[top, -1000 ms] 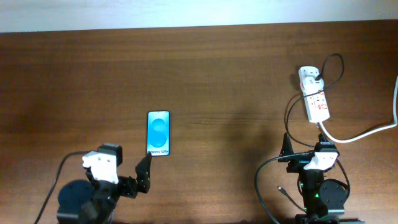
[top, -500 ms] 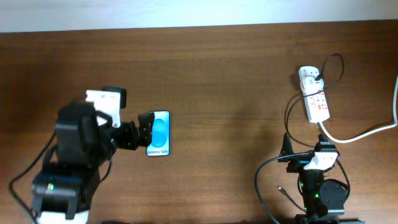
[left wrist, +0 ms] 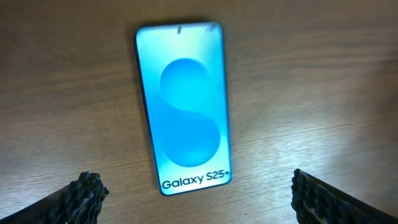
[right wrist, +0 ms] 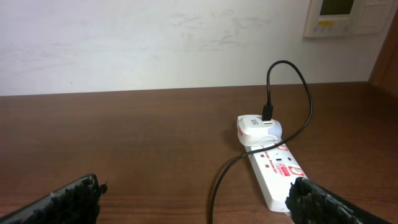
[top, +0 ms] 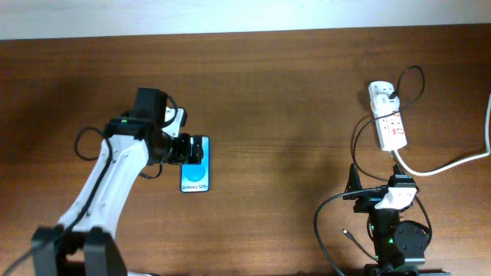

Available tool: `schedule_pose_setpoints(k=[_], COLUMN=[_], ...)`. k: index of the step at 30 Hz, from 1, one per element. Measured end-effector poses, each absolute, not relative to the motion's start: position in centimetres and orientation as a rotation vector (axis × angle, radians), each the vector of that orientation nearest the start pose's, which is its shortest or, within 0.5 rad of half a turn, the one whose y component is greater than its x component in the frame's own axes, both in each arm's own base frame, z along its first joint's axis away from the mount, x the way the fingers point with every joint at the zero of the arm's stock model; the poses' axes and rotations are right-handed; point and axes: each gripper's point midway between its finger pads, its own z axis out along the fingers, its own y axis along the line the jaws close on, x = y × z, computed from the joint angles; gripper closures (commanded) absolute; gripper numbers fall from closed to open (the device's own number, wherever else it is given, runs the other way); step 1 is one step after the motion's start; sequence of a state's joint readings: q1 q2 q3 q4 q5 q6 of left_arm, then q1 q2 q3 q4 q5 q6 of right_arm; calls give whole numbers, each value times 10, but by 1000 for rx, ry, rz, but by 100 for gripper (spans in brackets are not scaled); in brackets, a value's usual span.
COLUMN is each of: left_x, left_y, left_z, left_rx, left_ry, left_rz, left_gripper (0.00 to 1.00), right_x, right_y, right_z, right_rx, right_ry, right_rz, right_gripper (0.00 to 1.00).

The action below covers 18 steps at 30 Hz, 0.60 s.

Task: Plug charger to phone and switch on socket
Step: 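Reach the left gripper down over the blue phone and grasp it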

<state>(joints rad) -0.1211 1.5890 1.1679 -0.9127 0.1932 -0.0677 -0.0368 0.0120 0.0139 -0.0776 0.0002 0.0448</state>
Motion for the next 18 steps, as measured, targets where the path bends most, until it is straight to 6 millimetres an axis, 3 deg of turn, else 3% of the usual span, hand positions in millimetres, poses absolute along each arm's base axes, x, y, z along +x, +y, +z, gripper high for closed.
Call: schedule_pose_setpoints(k=[5,11,18], left_x=[316,329,323], left_y=[-79,-80,-91], left_z=[55,48,27], left_rx=[199,130,128], left_ry=[3038,3007,2993], left_rz=[-240,-207,-213], left_gripper=[1,1,1], right_x=[246,246,246], right_y=[-9,-9,-9], right_z=[159,159,159], right_rx=[67,66,67], right_ry=[1645,1645,1645], right_rz=[7,6,7], right_gripper=[2,2,2])
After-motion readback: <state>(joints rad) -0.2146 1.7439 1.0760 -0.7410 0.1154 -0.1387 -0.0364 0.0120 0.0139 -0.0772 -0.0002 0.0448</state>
